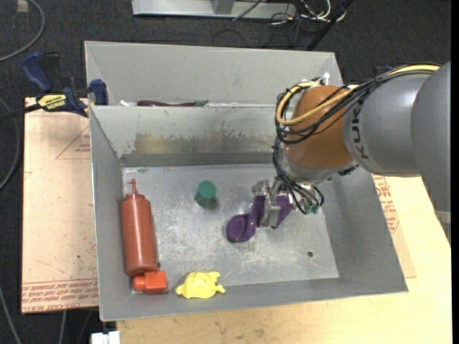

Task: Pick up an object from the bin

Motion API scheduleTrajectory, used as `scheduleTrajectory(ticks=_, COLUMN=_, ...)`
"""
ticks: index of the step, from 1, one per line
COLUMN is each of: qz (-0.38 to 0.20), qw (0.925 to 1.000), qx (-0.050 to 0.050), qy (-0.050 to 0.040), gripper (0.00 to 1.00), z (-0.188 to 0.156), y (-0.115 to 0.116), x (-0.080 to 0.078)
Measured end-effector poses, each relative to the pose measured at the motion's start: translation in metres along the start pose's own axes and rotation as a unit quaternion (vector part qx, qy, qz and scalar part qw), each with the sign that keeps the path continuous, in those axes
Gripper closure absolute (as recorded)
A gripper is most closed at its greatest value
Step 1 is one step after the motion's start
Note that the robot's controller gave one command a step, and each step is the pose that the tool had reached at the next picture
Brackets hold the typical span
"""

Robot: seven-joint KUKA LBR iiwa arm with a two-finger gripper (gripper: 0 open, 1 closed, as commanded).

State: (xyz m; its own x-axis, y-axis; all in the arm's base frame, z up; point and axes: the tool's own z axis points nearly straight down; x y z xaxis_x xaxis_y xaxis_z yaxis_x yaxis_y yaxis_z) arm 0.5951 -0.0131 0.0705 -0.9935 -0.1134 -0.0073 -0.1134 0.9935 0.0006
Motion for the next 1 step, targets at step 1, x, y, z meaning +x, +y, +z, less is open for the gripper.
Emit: scheduleTrajectory(ticks=1, qz=0.054, qw=0.9985, qx=0.0, qy=-0.0026, gripper=1.0, z=-0.1967, y=-0.0099, x=-0.0047)
